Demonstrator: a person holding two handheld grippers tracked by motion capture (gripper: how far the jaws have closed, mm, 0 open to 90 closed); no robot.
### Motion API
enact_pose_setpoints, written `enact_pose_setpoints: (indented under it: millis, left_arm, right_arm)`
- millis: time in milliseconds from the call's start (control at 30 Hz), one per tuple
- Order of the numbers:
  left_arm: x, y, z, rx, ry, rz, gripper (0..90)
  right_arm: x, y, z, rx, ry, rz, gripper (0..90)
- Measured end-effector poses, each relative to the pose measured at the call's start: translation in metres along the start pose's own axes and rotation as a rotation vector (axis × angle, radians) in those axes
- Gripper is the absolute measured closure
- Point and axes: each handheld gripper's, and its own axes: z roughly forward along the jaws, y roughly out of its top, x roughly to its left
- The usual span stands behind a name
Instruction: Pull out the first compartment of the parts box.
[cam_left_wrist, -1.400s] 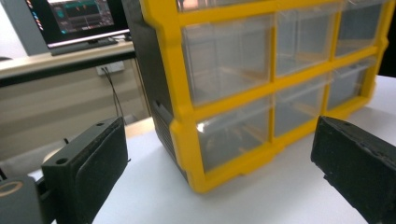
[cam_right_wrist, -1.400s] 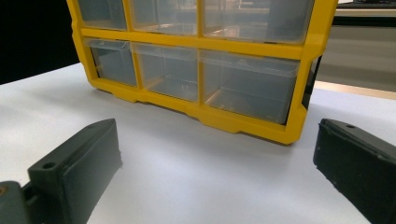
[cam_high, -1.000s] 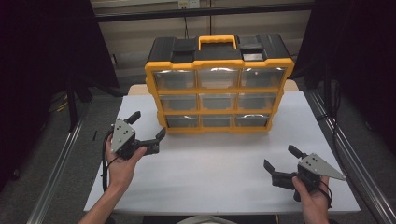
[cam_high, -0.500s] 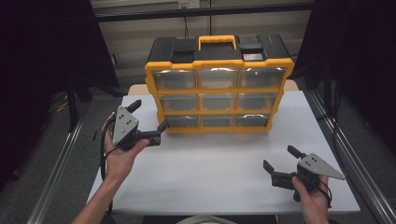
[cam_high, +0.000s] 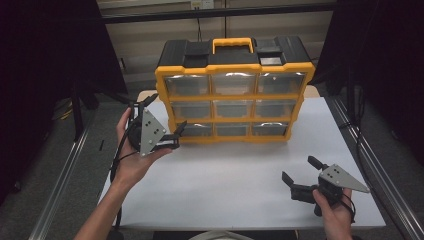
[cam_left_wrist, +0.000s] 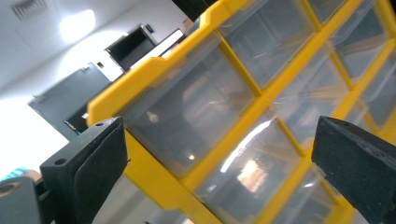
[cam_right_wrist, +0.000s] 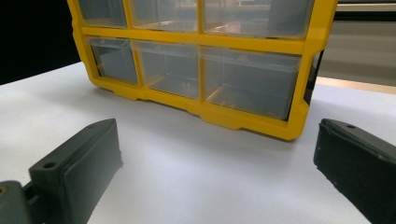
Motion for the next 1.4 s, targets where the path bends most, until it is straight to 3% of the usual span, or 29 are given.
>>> enact_pose_setpoints:
  millis: [100,167,300,333,400,600,633,733,767,900,1033,1133,1200,1267,1400]
  left_arm:
    - [0.000,0.002,0.005,-0.008,0.025,0.041,3.5]
    - [-0.001,0.003,0.008,-0.011,0.034,0.094,5.0]
    - [-0.011,0.007,0.009,-0.013,0.048,0.246,4.9]
    - [-0.011,0.007,0.009,-0.013,0.048,0.246,5.0]
    - [-0.013,0.008,0.010,0.007,0.056,0.305,5.2]
    - [-0.011,0.013,0.013,-0.006,0.063,0.354,6.7]
    - [-0.010,0.014,0.014,-0.002,0.071,0.378,6.7]
    - [-0.011,0.015,0.017,0.026,0.128,0.519,8.9]
    - [-0.011,0.013,0.020,0.033,0.132,0.545,9.0]
    - [-0.013,0.009,0.024,0.055,0.152,0.563,9.5]
    - [-0.017,0.005,0.031,0.094,0.179,0.650,11.8]
    - [-0.016,0.005,0.034,0.092,0.189,0.654,12.0]
    - [-0.016,0.004,0.037,0.086,0.202,0.682,16.2]
    - [-0.015,0.002,0.040,0.093,0.191,0.690,16.2]
    - [-0.013,0.000,0.044,0.101,0.193,0.667,19.6]
  right_arm:
    - [0.000,0.000,0.000,-0.001,0.004,-0.008,0.2]
    - [0.000,0.000,0.000,-0.001,0.005,-0.009,0.2]
    - [0.000,0.000,-0.001,-0.001,0.003,-0.007,0.1]
    - [0.000,0.000,-0.001,-0.001,0.003,-0.007,0.1]
    - [0.000,0.000,-0.001,-0.002,0.005,-0.007,0.2]
    - [0.000,0.000,-0.001,-0.007,-0.001,-0.011,0.2]
    - [0.000,0.000,-0.001,-0.007,-0.001,-0.011,0.2]
    - [0.000,0.000,-0.001,-0.010,-0.002,-0.018,0.3]
    - [0.000,0.000,-0.002,-0.010,-0.001,-0.017,0.3]
    - [0.000,0.000,-0.002,-0.009,0.001,-0.018,0.4]
    - [0.001,0.001,-0.002,-0.018,-0.003,-0.023,0.4]
    - [0.001,0.001,-0.002,-0.017,-0.001,-0.022,0.4]
    - [0.001,0.001,-0.003,-0.020,-0.002,-0.024,0.3]
    - [0.001,0.001,-0.003,-0.019,0.000,-0.024,0.2]
    - [0.001,0.001,-0.003,-0.016,0.010,-0.032,0.0]
